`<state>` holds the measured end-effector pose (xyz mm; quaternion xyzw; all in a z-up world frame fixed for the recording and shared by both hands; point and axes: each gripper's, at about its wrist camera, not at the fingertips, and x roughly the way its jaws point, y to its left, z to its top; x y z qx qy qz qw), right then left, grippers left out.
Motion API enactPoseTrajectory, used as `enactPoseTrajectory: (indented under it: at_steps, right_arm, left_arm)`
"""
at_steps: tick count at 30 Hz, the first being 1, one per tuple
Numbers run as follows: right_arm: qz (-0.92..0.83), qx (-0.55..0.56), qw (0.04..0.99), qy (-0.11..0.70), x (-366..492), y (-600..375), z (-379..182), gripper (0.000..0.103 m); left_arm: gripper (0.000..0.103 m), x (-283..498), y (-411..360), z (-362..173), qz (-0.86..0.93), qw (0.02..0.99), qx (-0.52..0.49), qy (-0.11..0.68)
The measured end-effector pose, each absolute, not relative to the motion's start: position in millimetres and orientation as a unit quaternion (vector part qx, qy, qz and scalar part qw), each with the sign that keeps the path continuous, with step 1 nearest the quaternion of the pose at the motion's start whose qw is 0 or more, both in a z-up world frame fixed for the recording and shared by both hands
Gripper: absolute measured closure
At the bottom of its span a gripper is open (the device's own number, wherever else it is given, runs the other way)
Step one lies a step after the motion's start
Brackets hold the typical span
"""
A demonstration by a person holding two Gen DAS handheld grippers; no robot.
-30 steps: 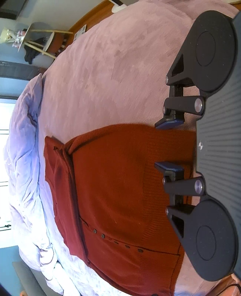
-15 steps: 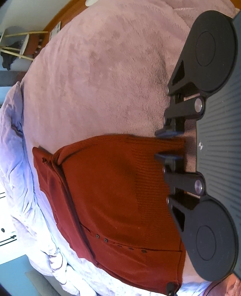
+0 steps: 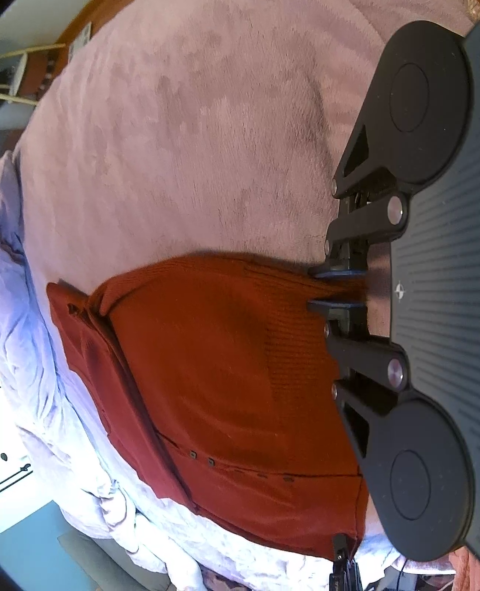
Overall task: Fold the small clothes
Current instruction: 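Grasp the hem with the right tool while the left tool lifts the hem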
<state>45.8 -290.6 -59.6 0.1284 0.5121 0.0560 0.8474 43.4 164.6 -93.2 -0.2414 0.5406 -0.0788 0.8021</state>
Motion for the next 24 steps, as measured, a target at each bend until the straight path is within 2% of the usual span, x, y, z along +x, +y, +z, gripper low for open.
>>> enactPoseTrajectory:
  at_steps: [2,6,12,20,23,24]
  right_arm:
    - [0.063,0.133,0.846,0.512,47.0,-292.5,-59.0,0.098]
    - [0.092,0.185,0.839,0.504,53.9,-299.5,-50.7,0.098]
    - [0.107,0.223,0.868,0.431,95.8,-301.6,-16.2,0.099]
    - [0.048,0.181,0.898,0.399,178.5,-289.1,-22.6,0.099]
    - [0.04,0.126,0.902,0.41,198.0,-281.6,-34.9,0.098]
    - [0.04,0.116,0.903,0.412,200.5,-279.6,-36.7,0.096]
  left_arm:
    - [0.095,44.8,163.8,-85.8,-0.083,0.811,-0.231,0.532]
    - [0.095,55.7,164.0,-51.8,-0.099,0.839,-0.226,0.485]
    - [0.095,105.5,172.5,-11.5,-0.087,0.878,-0.236,0.408]
    - [0.094,171.1,173.0,-30.2,-0.025,0.887,-0.211,0.41]
    - [0.083,179.2,174.8,-38.8,-0.004,0.887,-0.185,0.424]
    - [0.073,177.7,177.1,-39.2,0.003,0.891,-0.179,0.417]
